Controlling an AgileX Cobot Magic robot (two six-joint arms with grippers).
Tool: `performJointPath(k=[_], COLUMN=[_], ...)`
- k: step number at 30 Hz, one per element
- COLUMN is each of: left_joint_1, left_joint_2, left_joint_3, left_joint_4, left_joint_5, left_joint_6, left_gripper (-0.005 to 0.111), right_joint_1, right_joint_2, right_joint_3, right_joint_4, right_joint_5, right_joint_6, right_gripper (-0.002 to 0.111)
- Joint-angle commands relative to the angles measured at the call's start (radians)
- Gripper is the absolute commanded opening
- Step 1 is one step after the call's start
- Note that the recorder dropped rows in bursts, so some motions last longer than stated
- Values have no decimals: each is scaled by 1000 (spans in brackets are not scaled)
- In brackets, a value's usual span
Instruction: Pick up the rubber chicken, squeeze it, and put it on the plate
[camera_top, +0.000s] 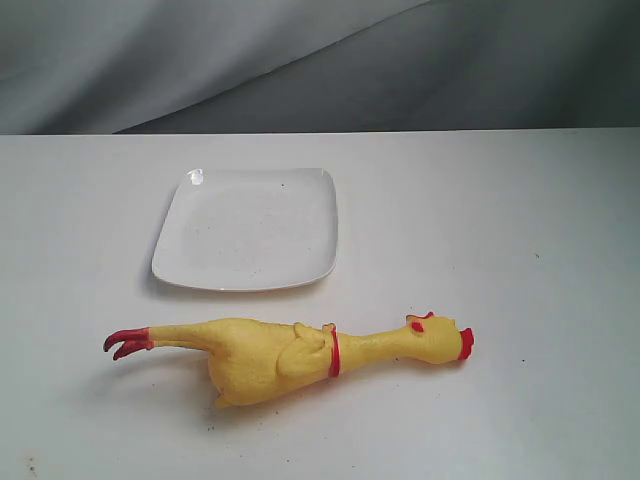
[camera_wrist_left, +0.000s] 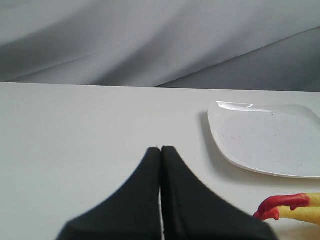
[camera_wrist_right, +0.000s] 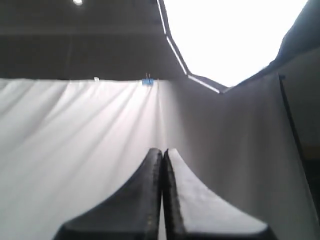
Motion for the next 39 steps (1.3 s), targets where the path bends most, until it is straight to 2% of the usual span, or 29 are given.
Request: performJointPath(k=[1,2,4,8,12,15,16,19,21,24,26,32,35,39], left_joint_1=[2,2,2,2,2,2,2,2,2,2,2,2,2,2], left_joint_2=[-3,-3,-3,-3,-3,-3,-3,-3,-3,-3,-3,-3,-3,-3], left_joint_3=[4,4,4,4,4,4,4,4,4,4,4,4,4,4], left_joint_4=[-11,-11,-11,-11,-11,-11,-11,-11,-11,-11,-11,-11,-11,-11], left_joint_5=[3,3,3,3,3,3,3,3,3,3,3,3,3,3], left_joint_6=[0,-2,-2,-2,-2,0,0,0,0,-2,-2,0,0,0], left_gripper=[0,0,0,0,0,0,0,0,0,0,0,0,0,0], right_joint_1=[-5,-5,-5,-5,11,72,112,213,295,323,323,323,323,323], right_joint_2=[0,0,0,15,155,334,413,571,709,877,980,1226,1320,1448], right_joint_3=[4,4,-16,-181,-351,-525,-615,-815,-973,-1129,-1186,-1191,-1191,-1191], right_joint_4=[-5,-5,-5,-17,-125,-226,-268,-253,-177,0,98,379,524,580], right_joint_5=[-101,-93,-29,330,503,650,753,1005,1228,1481,1602,1617,1617,1610], right_joint_6=[312,382,395,428,460,460,436,221,-37,-416,-595,-992,-1099,-1141], right_gripper=[0,0,0,0,0,0,0,0,0,0,0,0,0,0])
